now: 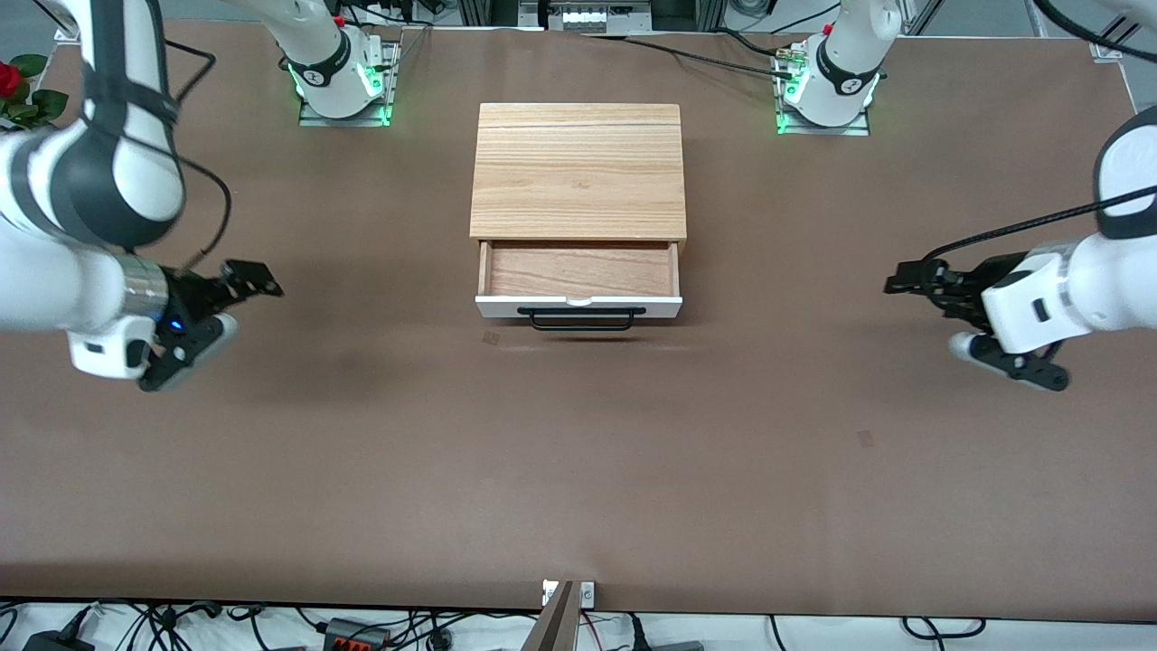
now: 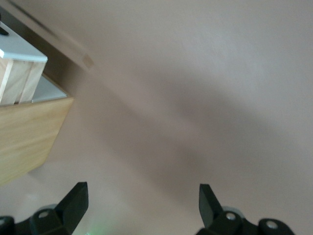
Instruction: Pull top drawer with both arms simultaneously
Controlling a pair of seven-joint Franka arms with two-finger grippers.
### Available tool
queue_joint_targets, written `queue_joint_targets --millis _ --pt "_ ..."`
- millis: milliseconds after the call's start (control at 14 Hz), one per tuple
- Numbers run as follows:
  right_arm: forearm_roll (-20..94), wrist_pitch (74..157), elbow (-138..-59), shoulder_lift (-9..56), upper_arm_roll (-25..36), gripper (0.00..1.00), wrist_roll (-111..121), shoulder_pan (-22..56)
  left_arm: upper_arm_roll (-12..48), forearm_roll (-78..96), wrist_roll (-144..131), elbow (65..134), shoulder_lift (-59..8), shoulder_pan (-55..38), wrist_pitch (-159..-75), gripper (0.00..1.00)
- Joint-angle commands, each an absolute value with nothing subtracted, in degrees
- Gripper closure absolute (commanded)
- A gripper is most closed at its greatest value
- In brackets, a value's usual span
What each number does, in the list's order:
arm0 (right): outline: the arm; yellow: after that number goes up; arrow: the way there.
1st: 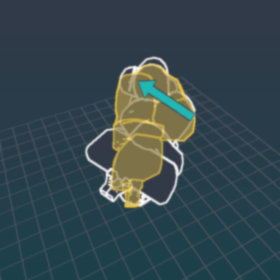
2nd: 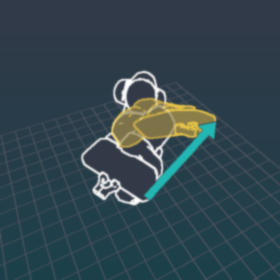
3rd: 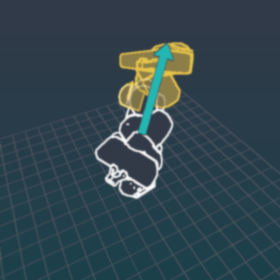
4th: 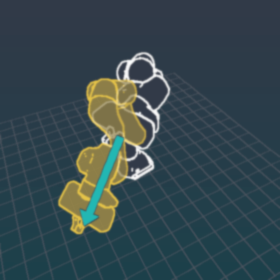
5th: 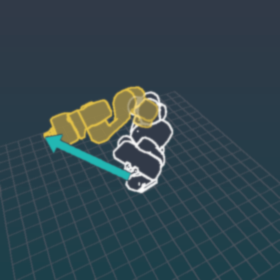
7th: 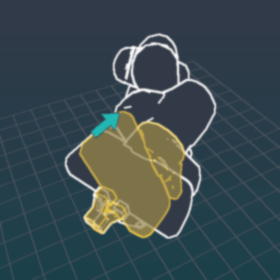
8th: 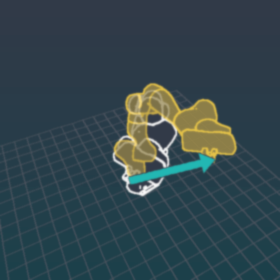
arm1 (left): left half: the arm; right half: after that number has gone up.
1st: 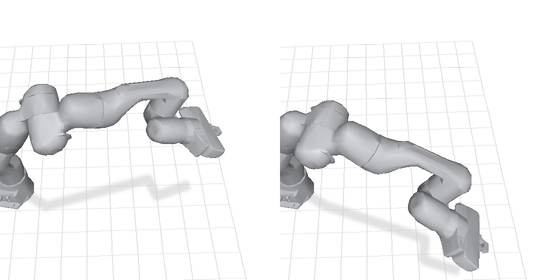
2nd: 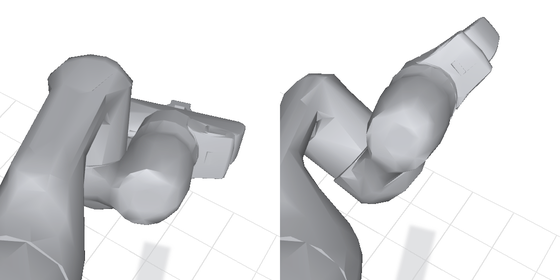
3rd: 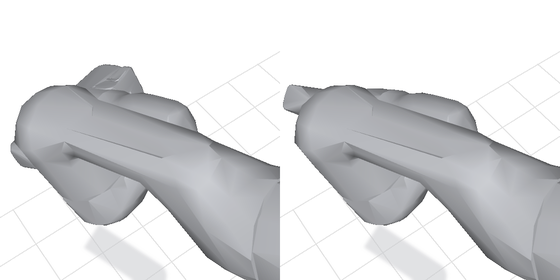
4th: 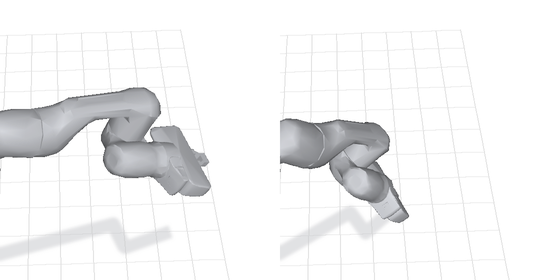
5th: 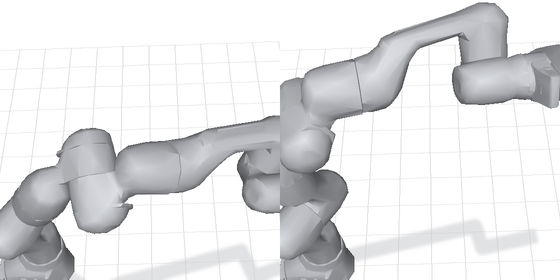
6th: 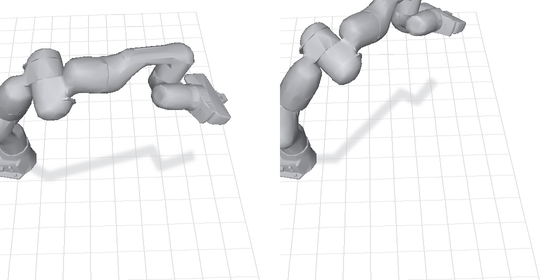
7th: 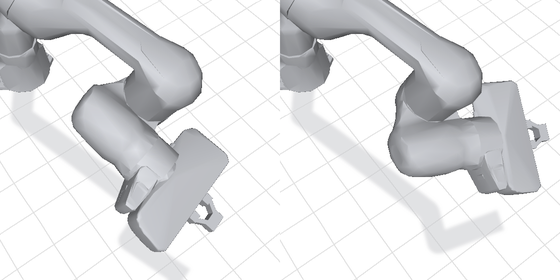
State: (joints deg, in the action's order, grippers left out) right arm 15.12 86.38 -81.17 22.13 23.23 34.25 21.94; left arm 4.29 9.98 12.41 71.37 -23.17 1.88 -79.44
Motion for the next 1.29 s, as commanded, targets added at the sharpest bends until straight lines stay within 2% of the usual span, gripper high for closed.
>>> queue_joint_targets --millis 0,71,214,357,429,571,643,857,1000,1214 --pt "8.29 81.66 -79.01 17.86 22.77 0.00 22.20 23.11 3.87 5.03 11.43 72.24 -19.61 1.85 -78.66 0.00" --pt "6.61 81.04 -79.45 16.45 22.24 0.00 17.89 22.94 3.87 3.88 10.29 74.51 -17.16 1.85 -78.92 0.00" --pt "4.23 78.58 -81.99 12.15 18.83 0.00 13.38 19.80 3.87 2.03 4.25 85.02 -8.22 2.54 -85.91 0.00" --pt "1.86 78.92 -88.56 7.06 11.29 0.00 5.75 12.52 3.87 0.71 1.06 96.01 0.75 3.25 -91.30 0.00" --pt "0.89 80.67 -92.25 4.51 6.90 0.00 3.97 8.13 3.87 0.70 1.40 98.59 3.23 3.25 -91.67 0.00" --pt "0.70 87.24 -99.46 -0.33 1.52 0.00 4.48 1.52 4.30 0.70 2.19 99.67 4.66 3.25 -91.23 0.00" --pt "0.88 88.58 -100.62 -1.40 0.71 0.00 3.79 -0.07 4.57 0.70 2.11 99.67 4.66 3.16 -90.97 0.00" --pt "0.88 91.92 -98.19 -2.02 1.05 0.00 3.78 -1.32 4.75 0.70 2.02 99.23 4.31 3.16 -90.97 0.00" --pt "0.62 87.99 -97.21 -3.07 1.41 0.00 -2.24 -0.79 4.75 -0.08 1.93 99.14 4.04 3.16 -91.14 0.00" --pt "0.35 89.20 -95.89 -2.03 1.23 0.00 -4.32 -1.05 4.75 -0.35 1.58 98.79 3.61 3.16 -91.14 0.00"
